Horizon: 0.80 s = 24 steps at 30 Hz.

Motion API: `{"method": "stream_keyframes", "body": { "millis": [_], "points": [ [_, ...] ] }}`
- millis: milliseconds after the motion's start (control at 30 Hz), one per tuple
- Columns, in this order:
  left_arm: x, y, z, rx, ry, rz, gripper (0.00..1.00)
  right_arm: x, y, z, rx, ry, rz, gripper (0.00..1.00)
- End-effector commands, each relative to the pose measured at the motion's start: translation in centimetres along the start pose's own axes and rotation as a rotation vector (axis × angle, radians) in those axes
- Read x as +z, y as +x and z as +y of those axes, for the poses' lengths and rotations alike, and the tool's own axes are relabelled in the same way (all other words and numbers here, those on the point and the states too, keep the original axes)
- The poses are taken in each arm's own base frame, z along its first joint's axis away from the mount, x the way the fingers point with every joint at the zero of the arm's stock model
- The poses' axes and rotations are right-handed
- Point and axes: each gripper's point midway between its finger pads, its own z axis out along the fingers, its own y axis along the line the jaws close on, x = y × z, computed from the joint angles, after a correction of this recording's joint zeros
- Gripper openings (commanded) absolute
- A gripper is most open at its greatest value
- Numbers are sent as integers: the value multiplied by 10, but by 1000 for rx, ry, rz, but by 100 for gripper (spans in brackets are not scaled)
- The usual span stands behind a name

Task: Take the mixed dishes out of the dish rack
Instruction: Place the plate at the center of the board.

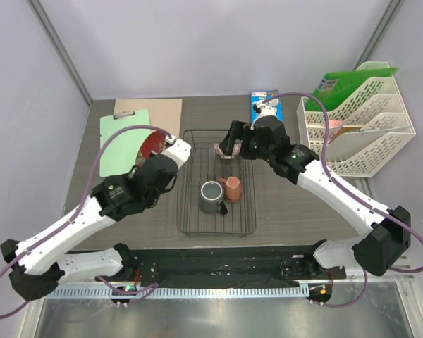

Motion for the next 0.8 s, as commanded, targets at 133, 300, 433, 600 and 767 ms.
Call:
{"method": "stream_keyframes", "body": {
  "millis": [133,300,433,600,767],
  "points": [
    [37,-19,46,-55,-368,87,0,-14,-1,3,14,-23,-17,100],
    [80,12,93,-289,-488,288,0,-25,-1,-6,42,-17,-78,100],
    [139,41,94,-312,-558,451,0,-28,8,-13,60,-29,-100,100],
    [200,59,98,-357,-638,510,0,-34,20,-19,57,-36,-80,100],
    [264,97,122,-458,-704,588,0,-41,35,-30,58,-25,-71,100]
  ]
}}
